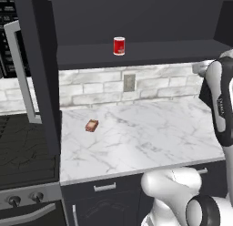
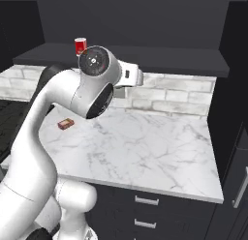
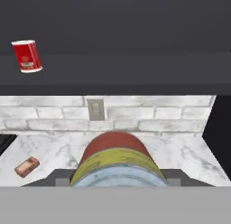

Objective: Restock the canned food cabinet by taking the new fresh canned food from the counter and placing it in the cabinet. Then, take the old canned food from the cabinet and place it on the counter.

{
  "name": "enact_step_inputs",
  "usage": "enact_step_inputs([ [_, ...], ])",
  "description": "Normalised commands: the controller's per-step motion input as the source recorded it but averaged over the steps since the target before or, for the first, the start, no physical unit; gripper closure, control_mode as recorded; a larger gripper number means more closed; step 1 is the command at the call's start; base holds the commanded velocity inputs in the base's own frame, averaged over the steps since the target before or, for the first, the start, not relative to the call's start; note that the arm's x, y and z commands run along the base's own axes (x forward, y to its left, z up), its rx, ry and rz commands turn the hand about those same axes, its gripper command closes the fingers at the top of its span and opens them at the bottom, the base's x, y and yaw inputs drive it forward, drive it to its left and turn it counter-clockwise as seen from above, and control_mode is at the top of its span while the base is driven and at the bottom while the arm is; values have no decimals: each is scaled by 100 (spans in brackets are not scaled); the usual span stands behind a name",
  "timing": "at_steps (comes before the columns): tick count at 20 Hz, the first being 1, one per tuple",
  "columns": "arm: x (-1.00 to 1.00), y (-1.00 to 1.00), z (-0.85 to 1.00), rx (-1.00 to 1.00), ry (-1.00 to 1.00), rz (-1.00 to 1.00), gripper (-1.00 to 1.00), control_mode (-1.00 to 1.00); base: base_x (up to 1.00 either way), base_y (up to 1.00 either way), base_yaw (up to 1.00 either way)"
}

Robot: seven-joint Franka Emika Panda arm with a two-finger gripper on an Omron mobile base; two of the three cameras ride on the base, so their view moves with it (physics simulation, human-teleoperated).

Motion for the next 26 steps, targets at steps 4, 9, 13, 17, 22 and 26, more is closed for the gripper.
enact_step_inputs([
  [4, 20, 0, 14, 0, 19, 0, 100, -100, 0, 0, 0],
  [9, 53, 0, 0, 0, 0, -1, 100, -100, 0, 0, 0],
  [13, 99, 0, -4, 0, 0, -1, 100, -100, 0, 0, 0],
  [17, 100, 1, -17, 0, 0, -2, 100, -100, 0, 0, 0],
  [22, 100, 0, -21, -2, 4, -2, 100, -100, 0, 0, 0],
  [26, 100, 0, -12, -3, 10, -3, 100, -100, 0, 0, 0],
])
